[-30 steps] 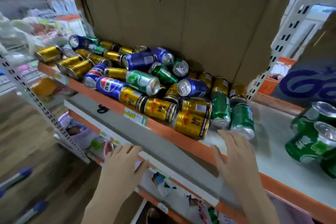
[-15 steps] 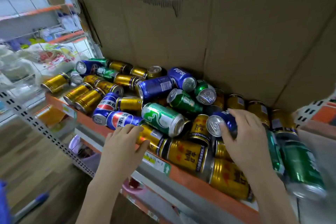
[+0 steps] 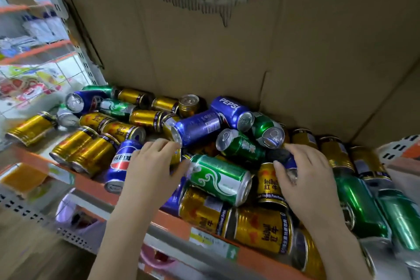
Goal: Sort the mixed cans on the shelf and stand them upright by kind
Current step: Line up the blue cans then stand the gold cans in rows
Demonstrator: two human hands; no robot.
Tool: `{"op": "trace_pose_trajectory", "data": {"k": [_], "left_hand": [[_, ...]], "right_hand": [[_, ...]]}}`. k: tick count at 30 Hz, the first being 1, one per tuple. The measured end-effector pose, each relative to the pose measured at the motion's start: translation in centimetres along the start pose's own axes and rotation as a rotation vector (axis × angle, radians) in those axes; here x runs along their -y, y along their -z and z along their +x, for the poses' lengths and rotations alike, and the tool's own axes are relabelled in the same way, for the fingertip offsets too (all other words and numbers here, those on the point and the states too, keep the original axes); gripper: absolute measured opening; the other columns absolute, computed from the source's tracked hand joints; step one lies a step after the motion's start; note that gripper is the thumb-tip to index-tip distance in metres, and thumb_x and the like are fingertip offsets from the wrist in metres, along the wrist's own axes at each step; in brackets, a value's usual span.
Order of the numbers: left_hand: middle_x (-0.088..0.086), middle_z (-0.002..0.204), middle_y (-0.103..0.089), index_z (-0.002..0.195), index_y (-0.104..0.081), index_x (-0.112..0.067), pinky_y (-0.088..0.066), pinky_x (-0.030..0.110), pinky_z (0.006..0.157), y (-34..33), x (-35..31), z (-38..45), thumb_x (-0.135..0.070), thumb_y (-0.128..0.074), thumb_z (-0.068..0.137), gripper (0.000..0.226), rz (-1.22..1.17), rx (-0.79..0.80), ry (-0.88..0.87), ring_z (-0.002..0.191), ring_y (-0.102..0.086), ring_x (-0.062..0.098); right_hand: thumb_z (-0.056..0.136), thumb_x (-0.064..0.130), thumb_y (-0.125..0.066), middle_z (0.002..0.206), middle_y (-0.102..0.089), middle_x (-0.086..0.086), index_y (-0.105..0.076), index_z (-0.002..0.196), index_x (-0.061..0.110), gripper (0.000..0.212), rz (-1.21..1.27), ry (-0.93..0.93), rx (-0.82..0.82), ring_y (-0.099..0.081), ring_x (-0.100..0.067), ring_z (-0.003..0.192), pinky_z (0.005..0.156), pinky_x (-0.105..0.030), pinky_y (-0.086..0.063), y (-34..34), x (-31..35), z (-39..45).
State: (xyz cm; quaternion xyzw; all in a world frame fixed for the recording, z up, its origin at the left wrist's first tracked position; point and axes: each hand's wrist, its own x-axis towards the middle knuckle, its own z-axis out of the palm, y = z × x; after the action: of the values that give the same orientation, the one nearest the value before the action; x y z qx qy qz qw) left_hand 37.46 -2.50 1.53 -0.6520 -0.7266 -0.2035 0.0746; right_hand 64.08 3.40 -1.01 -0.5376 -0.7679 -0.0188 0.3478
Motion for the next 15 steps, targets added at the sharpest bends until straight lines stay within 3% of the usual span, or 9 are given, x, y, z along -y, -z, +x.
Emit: {"op": "trace_pose_trajectory", "data": {"k": [4, 7, 11, 15], "left_hand": [[0.008, 0.092, -0.068, 0.095, -0.069, -0.011, -0.050, 0.044, 0.068, 0.6, 2.1, 3.4, -0.029, -0.075, 0.076, 0.027, -0.004, -0.033, -0.123, 0.080, -0.063, 0.034], [0.009, 0.099, -0.067, 0.102, -0.068, -0.011, -0.050, 0.044, 0.071, 0.4, 3.3, 6.0, -0.031, -0.076, 0.075, 0.035, -0.027, 0.019, -0.181, 0.087, -0.063, 0.035], [0.015, 0.103, -0.065, 0.111, -0.064, -0.008, -0.051, 0.046, 0.070, -1.5, 2.4, 9.6, -0.031, -0.081, 0.066, 0.054, -0.043, 0.080, -0.305, 0.087, -0.062, 0.041], [0.010, 0.128, -0.048, 0.139, -0.038, -0.017, -0.046, 0.043, 0.090, -3.8, 0.6, 11.7, -0.050, -0.064, 0.077, 0.075, -0.069, 0.256, -0.283, 0.115, -0.048, 0.036]], "right_hand": [[0.090, 0.028, -0.057, 0.112, -0.062, -0.008, -0.060, 0.117, 0.006, 0.035, -0.062, -0.089, -0.002, -0.055, -0.028, 0.110, 0.095, -0.043, -0.045, -1.2, 2.4, -0.2], [0.088, 0.030, -0.058, 0.112, -0.062, -0.005, -0.060, 0.117, 0.010, 0.036, -0.122, -0.145, -0.011, -0.055, -0.025, 0.111, 0.096, -0.039, -0.042, -2.1, 4.2, -0.5], [0.088, 0.042, -0.040, 0.114, -0.062, -0.001, -0.061, 0.117, 0.014, 0.045, -0.189, -0.250, -0.034, -0.055, -0.023, 0.114, 0.100, -0.036, -0.036, -2.5, 5.4, -1.1], [0.086, 0.034, -0.052, 0.114, -0.062, -0.003, -0.061, 0.117, 0.012, 0.039, -0.225, -0.298, -0.070, -0.055, -0.024, 0.113, 0.099, -0.040, -0.043, -1.8, 5.4, -1.6]]}}
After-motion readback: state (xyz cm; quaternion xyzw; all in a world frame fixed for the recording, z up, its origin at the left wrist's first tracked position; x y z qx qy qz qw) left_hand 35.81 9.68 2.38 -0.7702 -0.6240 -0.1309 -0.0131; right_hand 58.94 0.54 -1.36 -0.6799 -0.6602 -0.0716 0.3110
